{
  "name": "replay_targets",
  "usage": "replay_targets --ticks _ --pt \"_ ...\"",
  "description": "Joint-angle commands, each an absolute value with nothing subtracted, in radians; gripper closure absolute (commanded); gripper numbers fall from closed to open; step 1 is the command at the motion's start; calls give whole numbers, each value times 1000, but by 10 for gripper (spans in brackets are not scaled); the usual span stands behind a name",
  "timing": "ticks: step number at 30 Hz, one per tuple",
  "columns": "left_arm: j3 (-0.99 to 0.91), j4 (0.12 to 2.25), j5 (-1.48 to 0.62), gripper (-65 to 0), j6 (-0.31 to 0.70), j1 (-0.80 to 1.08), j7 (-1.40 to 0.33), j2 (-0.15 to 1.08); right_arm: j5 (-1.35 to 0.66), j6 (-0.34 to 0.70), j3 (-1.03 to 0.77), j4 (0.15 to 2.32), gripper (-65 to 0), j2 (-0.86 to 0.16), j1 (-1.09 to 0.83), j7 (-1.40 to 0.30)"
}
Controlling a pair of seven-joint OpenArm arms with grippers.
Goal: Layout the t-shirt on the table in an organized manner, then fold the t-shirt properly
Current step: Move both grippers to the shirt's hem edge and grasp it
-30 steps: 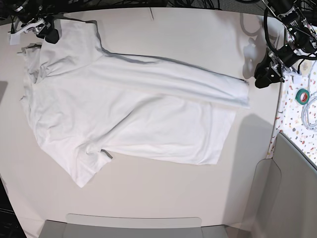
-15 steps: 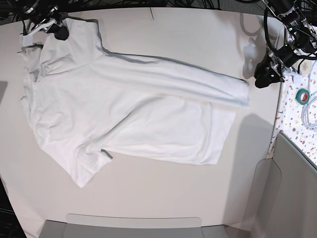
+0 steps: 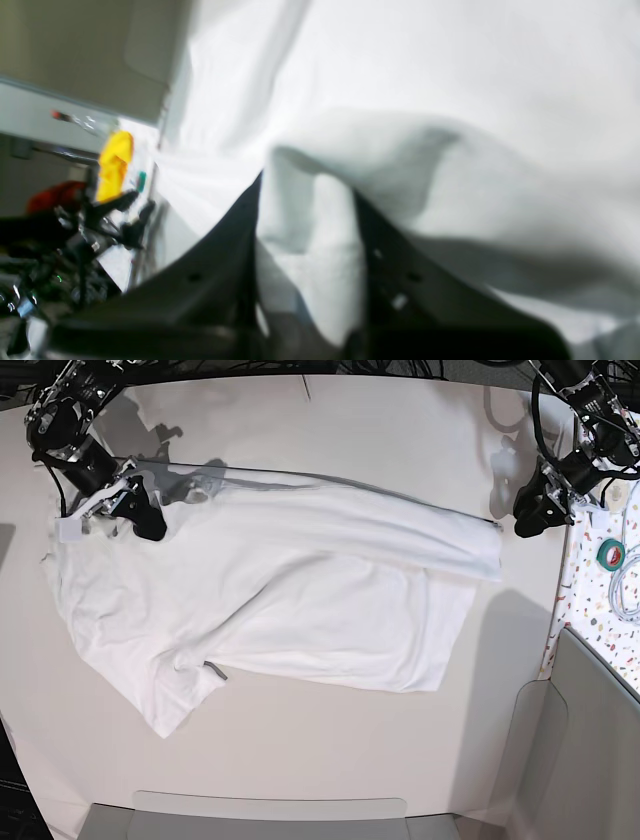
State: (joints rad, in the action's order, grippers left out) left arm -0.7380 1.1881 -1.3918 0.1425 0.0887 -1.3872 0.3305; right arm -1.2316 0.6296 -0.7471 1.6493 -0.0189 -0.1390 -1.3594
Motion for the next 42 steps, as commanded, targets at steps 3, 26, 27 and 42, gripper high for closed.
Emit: replay_targets --ticks 3,26,27,42 --pt "-737 1201 -1417 -272 137 81 -1396 343 -1256 628 -750 1550 0 -30 -64 -1345" --pt "-731 1201 -1411 -272 137 90 -1396 277 -1372 631 -748 1351 -376 -30 130 -1348" --pt "-731 1201 -1411 -272 137 91 -1396 277 -1377 631 -748 1351 -376 -30 142 -1348" --pt "-731 1201 -1415 -272 137 105 -1396 260 -1299 631 -759 1351 -376 24 303 -1343"
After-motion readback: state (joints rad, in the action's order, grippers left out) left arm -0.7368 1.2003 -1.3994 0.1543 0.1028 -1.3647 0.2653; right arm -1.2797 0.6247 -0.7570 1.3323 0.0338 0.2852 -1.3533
